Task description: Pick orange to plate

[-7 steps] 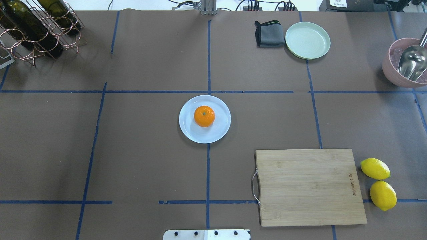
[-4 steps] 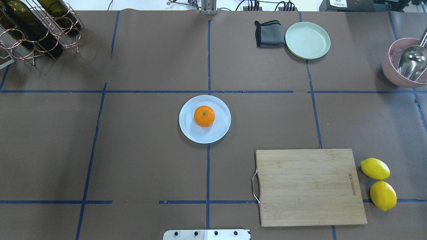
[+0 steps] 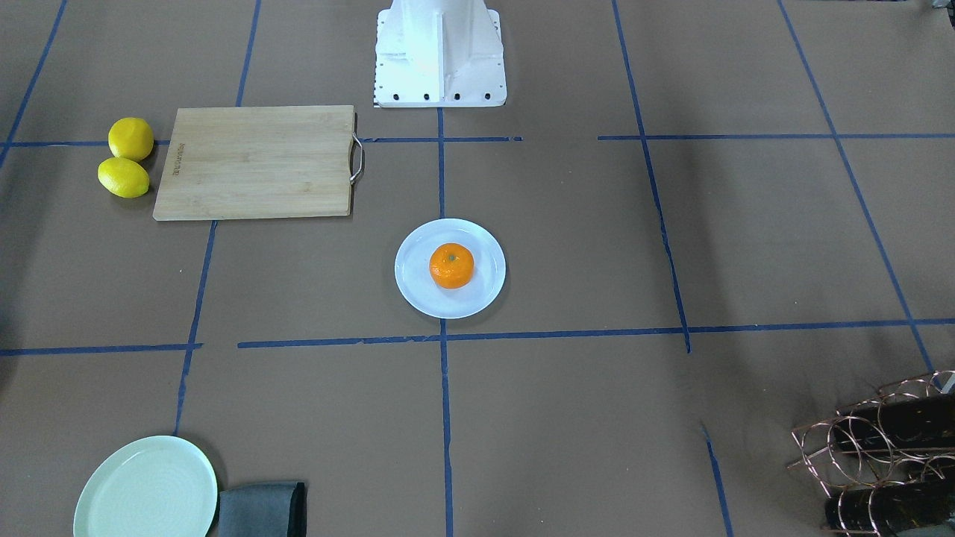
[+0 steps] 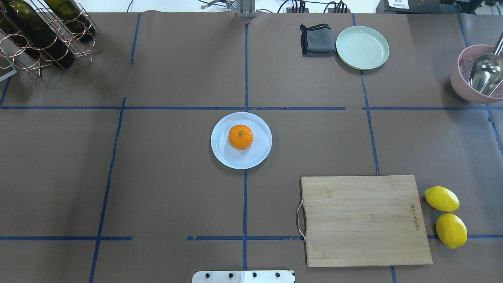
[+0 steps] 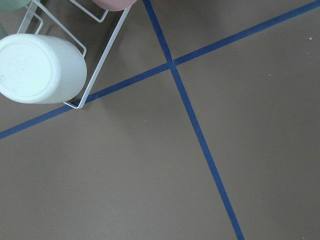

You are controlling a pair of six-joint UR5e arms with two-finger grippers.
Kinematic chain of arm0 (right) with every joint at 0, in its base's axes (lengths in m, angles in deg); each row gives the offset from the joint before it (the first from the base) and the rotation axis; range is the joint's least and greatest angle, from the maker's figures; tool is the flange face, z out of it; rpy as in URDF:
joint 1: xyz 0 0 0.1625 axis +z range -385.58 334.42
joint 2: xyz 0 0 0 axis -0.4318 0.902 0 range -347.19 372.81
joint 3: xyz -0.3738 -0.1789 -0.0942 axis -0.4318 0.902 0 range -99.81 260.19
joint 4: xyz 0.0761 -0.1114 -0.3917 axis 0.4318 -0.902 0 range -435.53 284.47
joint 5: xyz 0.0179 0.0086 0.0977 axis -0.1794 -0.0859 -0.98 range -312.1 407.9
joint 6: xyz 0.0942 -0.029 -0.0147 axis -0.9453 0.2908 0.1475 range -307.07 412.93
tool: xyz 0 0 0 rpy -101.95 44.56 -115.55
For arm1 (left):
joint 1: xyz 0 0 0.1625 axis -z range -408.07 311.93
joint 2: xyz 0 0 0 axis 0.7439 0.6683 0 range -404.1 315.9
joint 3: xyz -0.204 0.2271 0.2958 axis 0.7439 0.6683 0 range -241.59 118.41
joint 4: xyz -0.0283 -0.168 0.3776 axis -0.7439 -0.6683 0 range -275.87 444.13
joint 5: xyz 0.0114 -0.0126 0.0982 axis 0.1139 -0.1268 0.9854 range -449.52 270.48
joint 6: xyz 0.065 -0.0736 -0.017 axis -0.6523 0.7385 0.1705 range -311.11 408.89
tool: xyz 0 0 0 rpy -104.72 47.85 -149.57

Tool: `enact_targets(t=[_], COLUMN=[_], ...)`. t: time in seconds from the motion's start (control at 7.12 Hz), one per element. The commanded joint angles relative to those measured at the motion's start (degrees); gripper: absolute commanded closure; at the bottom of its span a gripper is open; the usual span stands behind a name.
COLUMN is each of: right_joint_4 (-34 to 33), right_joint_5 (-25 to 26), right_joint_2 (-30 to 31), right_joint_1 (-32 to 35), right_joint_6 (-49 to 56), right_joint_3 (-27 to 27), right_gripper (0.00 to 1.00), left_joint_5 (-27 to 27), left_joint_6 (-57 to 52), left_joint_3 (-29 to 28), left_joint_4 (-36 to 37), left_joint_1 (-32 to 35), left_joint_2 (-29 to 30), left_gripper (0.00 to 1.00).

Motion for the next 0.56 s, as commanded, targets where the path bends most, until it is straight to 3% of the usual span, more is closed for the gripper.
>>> enact_targets(t=[0.0, 0.42], right_joint_4=[0.0, 0.09], right_joint_5=[0.08, 0.08], right_joint_2=[-0.02, 0.16], right_joint_1=[0.0, 0.0], right_joint_6=[0.04, 0.04], right_joint_3=[0.17, 0.26], right_gripper=[0.0, 0.0], left_joint_5=[-0.02, -0.11], left_joint_6=[0.11, 0.11], left_joint_3=[-0.25, -1.74], left_joint_4=[-0.06, -0.32], left_joint_1=[0.0, -0.09], left_joint_2=[0.1, 0.19], left_gripper=[0.0, 0.0])
